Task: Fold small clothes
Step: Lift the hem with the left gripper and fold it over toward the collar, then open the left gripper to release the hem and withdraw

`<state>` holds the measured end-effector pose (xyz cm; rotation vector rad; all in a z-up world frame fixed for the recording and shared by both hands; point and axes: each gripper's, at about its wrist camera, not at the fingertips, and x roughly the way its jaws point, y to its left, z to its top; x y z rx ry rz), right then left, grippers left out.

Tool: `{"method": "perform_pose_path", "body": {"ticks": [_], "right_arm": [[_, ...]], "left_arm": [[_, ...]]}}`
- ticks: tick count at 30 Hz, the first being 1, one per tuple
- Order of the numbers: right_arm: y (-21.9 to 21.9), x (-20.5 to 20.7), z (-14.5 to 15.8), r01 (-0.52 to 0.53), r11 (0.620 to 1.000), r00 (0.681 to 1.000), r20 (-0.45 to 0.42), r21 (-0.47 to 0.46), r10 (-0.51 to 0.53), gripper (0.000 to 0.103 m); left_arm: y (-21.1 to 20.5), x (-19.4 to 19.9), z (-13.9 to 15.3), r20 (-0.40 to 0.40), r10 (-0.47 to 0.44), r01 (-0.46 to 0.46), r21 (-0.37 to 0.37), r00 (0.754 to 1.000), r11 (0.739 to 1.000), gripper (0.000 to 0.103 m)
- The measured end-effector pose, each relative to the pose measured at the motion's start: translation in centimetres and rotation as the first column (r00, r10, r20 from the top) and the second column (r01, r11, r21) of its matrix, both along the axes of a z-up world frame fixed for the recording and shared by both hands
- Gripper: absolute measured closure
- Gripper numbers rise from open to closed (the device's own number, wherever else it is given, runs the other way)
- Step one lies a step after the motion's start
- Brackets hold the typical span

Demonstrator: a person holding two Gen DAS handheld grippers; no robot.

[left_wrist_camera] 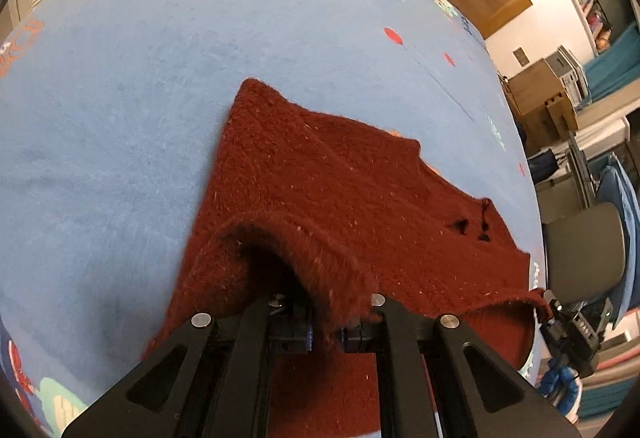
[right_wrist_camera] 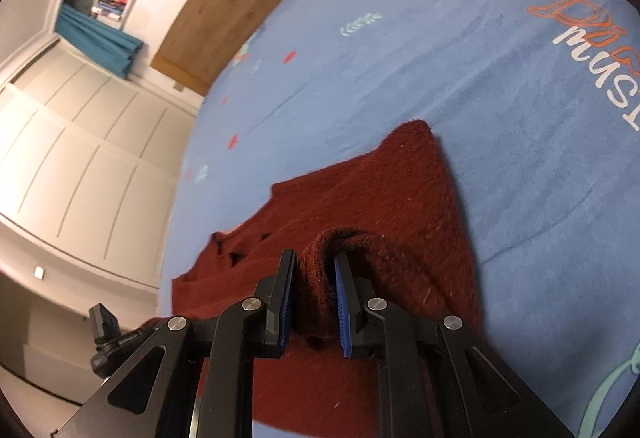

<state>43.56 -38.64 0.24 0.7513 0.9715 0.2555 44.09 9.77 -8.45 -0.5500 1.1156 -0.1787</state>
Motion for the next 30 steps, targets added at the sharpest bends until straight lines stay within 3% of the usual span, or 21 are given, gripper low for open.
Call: {"method": "perform_pose_path", "body": {"ticks": [4,10,15,20,25,30], "right_arm": [[-0.4,0.6,-0.7,0.021,1.0,1.0,-0.012,-0.004,-0.021,0.065],[-1.4,0.9,0.6,0.049,0.998,0.999,0.007,-0.024,-0.049,0.042],[-3.0,0.5,2.9,0.071,0.994,0.997,0.045,-0.088,-0.067,0.041],[-1.2,0.0,4.7,-0.015,0.972,0.996,0.086,-0.234,0.036,0.041],[3.9,0.3,3.8,-0.158,0.928,0.977,0.083,-0.336,0.196,0.041],[8.4,1.2,0.9,-0.271,0.857,0.949,0.025,-0.439,0.313,0.041]], "left_arm": [[0.9,1.0,-0.2,-0.016,0.02,-0.021,-0.044,1.0,0.999,0.091],[2.4,0.6,2.0,0.023,0.058,-0.057,-0.064,0.998,0.996,0.073],[4.1,0.1,5.0,0.075,0.09,-0.091,0.011,0.993,0.996,0.068],[3.5,-1.0,6.7,0.132,0.068,-0.078,0.072,0.989,0.994,0.067],[0.1,-1.2,4.8,0.133,-0.021,-0.004,0.184,0.991,0.983,0.067],[-3.0,-0.7,1.1,0.105,-0.095,0.063,0.268,0.99,0.961,0.067]]}}
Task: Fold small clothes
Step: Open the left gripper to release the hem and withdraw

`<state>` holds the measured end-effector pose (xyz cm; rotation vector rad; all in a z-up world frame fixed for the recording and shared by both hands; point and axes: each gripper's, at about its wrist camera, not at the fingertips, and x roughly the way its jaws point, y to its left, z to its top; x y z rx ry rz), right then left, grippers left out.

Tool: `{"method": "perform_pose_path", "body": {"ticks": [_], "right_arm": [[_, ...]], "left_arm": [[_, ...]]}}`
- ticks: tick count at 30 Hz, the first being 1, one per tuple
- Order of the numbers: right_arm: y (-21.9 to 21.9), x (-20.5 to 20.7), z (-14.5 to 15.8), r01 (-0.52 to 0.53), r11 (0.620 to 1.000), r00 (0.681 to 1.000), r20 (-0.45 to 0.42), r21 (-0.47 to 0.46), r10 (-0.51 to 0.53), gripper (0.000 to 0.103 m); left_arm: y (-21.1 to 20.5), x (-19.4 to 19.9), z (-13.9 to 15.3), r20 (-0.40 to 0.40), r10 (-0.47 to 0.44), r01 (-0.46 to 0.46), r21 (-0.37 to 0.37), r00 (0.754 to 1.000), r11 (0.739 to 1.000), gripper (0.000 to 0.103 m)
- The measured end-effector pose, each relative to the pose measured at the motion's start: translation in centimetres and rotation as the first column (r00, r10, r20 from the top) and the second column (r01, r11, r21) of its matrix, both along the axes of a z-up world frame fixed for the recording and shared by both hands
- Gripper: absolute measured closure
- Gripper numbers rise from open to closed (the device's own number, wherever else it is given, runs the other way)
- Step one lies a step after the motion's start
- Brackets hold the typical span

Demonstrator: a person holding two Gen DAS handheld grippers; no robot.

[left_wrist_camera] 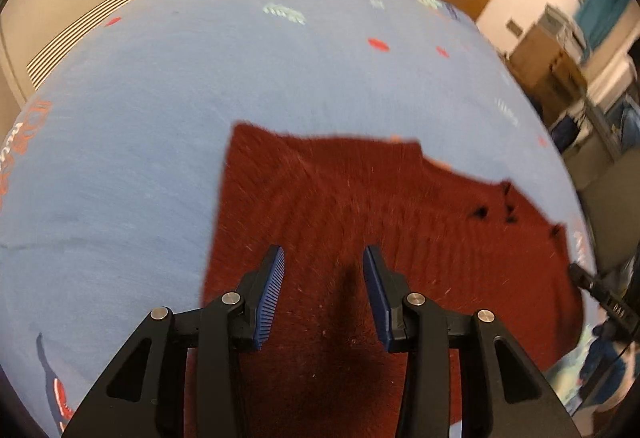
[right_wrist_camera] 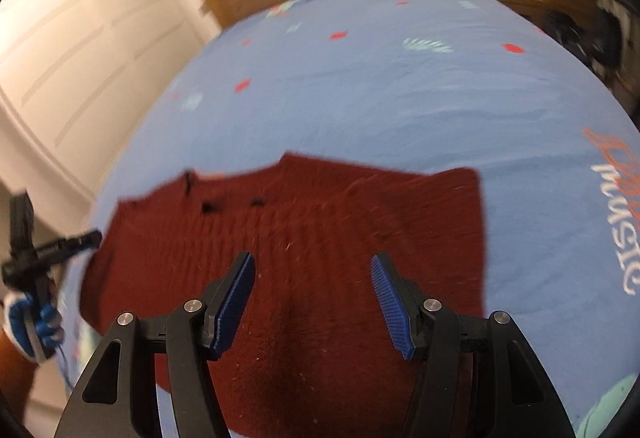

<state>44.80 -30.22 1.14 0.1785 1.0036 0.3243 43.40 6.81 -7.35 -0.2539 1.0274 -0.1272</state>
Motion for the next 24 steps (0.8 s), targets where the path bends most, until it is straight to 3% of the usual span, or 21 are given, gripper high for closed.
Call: {"method": "perform_pose_path", "body": {"ticks": [4,7,10,13,17,24], "right_arm": [[0.2,0.8,-2.2,0.001,0.997,1.0,-0.026,-0.075,-0.003,0.041],[-1.2,1.3,-2.4,0.021,0.995,0.999,-0.024,-0.094,-0.023,0.044],[-1.9,1.9,-1.7,0.058,0.976,0.998,-0.009,-0.21,-0.061,0.043],[-3.2,1.4,-0.3,0.096,0.979,0.995,0.019,-0.179,-0.094,0.042],[-2.2,-1.1,1.7,0.057,0.984,0.996,0.079,-0.17,-0.044,0.042],[1.8,-6.0,1.1,-0.044,0.978,0.992,0.107,-0.203,0.067,0.041]], "left_arm": [[-0.9,0.7,-2.2,0.004,-0.002,0.002,0.052,1.0,0.999,0.067],[-1.0,1.7,-1.9,0.008,0.002,-0.002,0.057,1.0,0.998,0.067],[-0.8,2.7,-1.0,0.012,0.014,-0.015,0.057,1.0,0.998,0.067],[-0.7,2.0,0.5,0.045,0.022,-0.024,0.033,0.999,0.999,0.067],[-2.1,-0.3,1.8,0.094,-0.004,-0.002,0.061,0.996,0.998,0.067],[-5.1,-5.4,0.9,0.139,-0.001,-0.018,0.135,0.99,0.991,0.067]]}}
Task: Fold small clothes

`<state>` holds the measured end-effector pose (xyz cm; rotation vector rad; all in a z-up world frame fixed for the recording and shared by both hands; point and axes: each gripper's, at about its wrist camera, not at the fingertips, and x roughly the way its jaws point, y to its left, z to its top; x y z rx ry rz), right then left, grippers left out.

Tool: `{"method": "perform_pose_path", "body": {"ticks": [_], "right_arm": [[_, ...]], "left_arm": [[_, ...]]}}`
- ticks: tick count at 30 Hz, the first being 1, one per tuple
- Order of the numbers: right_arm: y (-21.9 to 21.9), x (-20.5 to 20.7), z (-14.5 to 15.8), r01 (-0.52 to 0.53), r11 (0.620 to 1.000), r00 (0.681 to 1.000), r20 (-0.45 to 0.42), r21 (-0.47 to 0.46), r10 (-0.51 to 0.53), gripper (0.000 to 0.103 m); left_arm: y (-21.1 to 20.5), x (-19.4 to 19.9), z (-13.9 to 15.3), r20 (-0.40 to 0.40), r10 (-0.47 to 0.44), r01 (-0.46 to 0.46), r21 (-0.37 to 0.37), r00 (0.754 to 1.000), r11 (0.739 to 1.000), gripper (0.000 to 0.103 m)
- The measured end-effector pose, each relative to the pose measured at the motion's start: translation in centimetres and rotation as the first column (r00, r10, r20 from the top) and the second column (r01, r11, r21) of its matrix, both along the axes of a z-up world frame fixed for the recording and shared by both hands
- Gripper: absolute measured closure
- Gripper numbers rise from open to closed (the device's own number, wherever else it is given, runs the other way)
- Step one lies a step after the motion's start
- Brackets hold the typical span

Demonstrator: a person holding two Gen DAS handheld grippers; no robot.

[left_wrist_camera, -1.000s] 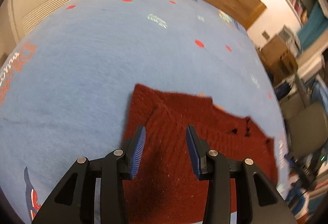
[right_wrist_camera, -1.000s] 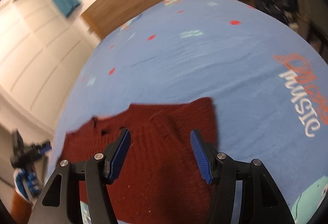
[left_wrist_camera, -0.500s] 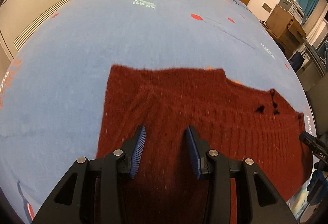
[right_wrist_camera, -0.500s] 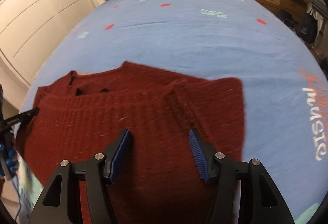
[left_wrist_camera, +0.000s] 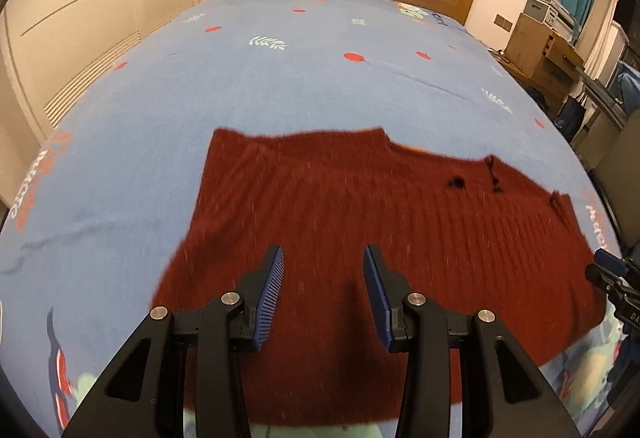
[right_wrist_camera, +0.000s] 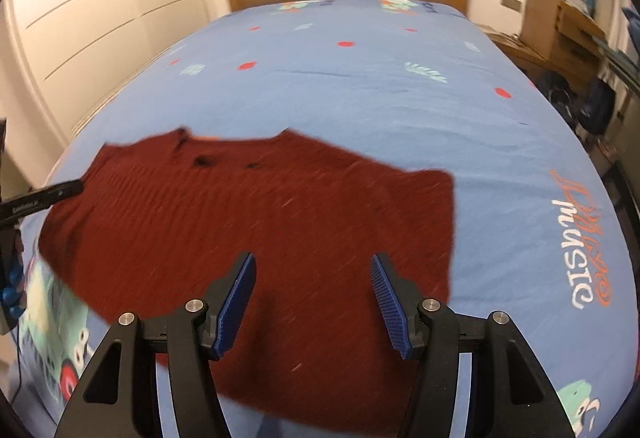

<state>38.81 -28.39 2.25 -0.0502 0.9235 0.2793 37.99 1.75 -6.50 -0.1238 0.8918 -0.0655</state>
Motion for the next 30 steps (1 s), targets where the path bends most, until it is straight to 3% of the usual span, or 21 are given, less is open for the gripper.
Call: {"method": "perform_pose_path", "body": {"ticks": [4,7,13,16,23,30], "right_arm": [[0.5,-1.1,-2.2,0.007,1.0,0.999,-0.035,-0.022,-0.007,0.04],[0.1,-1.7,-3.9,0.013,0.999,0.999,-0.042,-0.042,-0.014,0.035],[0.5,-1.9,-5.4,0.001,0.999,0.999,-0.034,-0.052,-0.003,0.022],[0.6,-1.7,-5.5,-0.004,0.998,0.999,-0.035,-0.057,0.002,0.02],[0.2,-2.0,-5.3,-0.032,0.997,0.999,-0.025,-0.07,0.03,0.02],[-1.3,-3.0,-5.3,-0.015,0.995,0.999,-0.03,-0.097,0.012,0.02]], "left_arm": [[-1.2,-1.3,-2.4,-0.023,0.007,-0.006,0.046,1.0,0.999,0.067],[-1.9,-1.6,-3.3,0.003,0.004,-0.004,0.088,1.0,0.996,0.064],[-3.0,-1.3,-4.4,0.017,0.001,-0.003,0.123,1.0,0.992,0.048],[-3.1,-1.3,-4.8,0.033,0.009,-0.013,0.12,0.999,0.993,0.045],[-2.0,-1.3,-5.4,0.022,0.049,-0.051,0.073,0.999,0.996,0.027],[-1.9,-1.3,-5.3,0.016,0.053,-0.054,0.068,0.998,0.996,0.025]]}}
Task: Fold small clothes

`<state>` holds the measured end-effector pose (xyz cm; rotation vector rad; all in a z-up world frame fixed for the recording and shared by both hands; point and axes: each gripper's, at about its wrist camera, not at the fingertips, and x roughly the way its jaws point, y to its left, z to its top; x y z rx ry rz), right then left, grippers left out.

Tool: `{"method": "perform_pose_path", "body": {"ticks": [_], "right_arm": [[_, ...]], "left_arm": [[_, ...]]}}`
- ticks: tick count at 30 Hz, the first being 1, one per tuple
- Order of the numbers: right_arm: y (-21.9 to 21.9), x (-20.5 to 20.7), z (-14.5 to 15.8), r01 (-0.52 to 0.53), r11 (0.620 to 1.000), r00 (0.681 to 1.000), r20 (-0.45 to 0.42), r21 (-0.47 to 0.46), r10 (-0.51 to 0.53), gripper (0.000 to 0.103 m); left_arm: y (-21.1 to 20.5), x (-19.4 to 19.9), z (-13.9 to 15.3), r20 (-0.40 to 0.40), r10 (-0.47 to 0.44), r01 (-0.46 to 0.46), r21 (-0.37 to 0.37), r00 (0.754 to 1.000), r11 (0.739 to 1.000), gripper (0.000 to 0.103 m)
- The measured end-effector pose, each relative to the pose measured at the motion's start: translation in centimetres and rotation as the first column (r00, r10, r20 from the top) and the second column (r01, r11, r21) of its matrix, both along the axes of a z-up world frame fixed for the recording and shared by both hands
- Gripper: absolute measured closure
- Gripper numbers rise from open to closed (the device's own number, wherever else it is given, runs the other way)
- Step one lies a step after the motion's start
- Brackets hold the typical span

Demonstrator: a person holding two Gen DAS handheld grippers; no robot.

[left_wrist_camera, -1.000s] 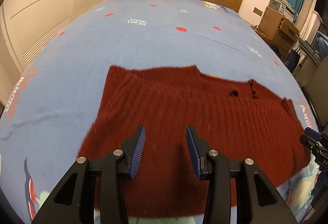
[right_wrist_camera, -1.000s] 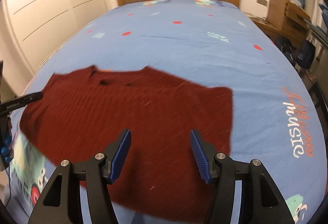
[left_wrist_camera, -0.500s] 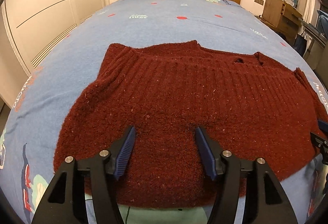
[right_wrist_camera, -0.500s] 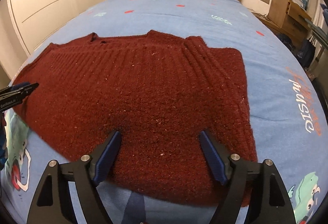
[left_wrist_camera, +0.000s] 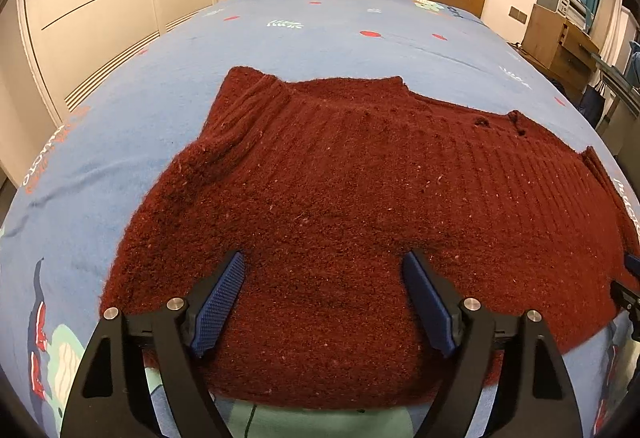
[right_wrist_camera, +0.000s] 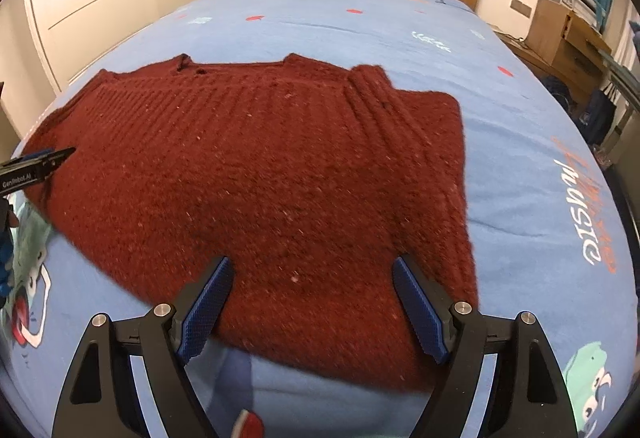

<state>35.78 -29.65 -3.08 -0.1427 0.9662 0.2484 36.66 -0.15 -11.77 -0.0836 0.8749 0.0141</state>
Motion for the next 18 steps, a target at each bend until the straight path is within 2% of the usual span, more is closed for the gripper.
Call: {"method": "perform_pose_path", "body": {"ticks": [12,18], "right_arm": [[-2.9,-2.2,1.6,0.118,0.992,0.993,0.002,-0.044,-0.118,0.02],[-6.1,-4.3,3.0,0.224,0.975,0.975,-0.001,0.002,-0.224,0.02]], "left_arm": [[0.0,-0.8,1.1,-0.022,0.006,-0.006,0.009,1.0,1.0,0.025],[-0.1,-3.2,2.6,-0.013,0.014,-0.014,0.019,1.0,1.0,0.025]]}}
